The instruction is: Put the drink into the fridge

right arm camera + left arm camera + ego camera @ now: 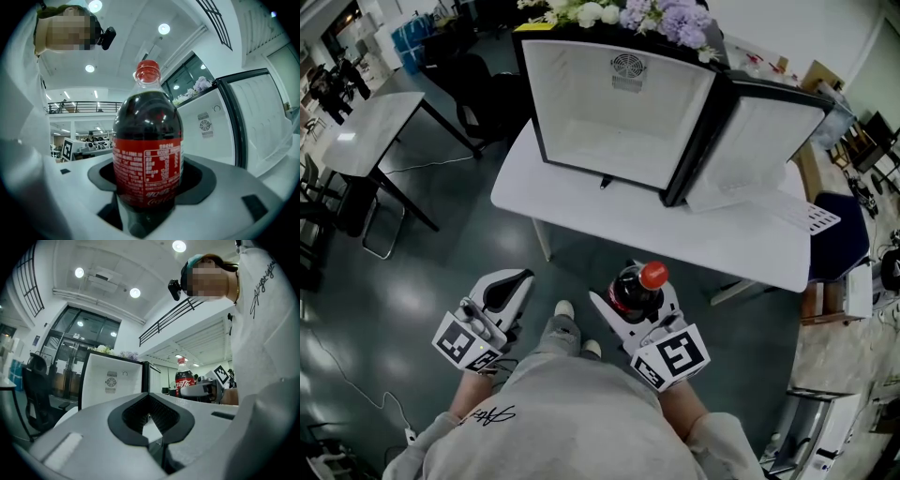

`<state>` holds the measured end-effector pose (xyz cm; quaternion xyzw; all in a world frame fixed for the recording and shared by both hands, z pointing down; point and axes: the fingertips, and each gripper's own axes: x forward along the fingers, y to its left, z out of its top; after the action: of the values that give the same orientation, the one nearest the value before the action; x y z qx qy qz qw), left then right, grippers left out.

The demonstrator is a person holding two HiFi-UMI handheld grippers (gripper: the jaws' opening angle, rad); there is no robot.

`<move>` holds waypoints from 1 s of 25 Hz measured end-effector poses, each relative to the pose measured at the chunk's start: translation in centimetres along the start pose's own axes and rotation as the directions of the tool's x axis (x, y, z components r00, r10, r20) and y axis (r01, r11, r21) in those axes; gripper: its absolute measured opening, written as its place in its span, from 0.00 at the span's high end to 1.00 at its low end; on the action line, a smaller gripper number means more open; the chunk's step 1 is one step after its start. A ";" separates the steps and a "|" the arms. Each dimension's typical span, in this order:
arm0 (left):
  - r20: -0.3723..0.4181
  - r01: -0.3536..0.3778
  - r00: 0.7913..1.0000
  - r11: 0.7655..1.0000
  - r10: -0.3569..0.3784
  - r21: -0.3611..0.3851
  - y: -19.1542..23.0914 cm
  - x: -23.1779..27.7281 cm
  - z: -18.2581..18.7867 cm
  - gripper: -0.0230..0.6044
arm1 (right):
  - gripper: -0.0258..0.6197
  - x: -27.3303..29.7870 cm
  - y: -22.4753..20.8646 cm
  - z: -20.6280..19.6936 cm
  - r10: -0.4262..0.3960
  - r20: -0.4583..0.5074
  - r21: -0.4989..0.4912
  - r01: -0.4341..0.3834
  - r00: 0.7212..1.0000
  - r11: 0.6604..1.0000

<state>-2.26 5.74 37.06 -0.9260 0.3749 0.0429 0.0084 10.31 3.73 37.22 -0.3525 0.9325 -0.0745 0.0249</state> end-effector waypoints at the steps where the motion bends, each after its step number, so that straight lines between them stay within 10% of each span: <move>1: -0.001 -0.006 1.000 1.000 0.006 -0.002 0.2 0.0 -0.1 0.96 | 0.47 0.1 -0.1 0.0 0.000 -0.001 -0.004 0.000 1.000 1.000; 25: 0.040 0.034 0.999 0.999 -0.033 -0.012 8.8 6.6 0.2 0.96 | 0.47 8.6 -5.7 1.4 -0.023 -0.009 -0.026 0.022 1.000 0.999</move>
<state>-3.67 -5.11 36.44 -0.9312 0.3588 0.0637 0.0107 7.70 -6.37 36.79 -0.3630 0.9295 -0.0641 0.0153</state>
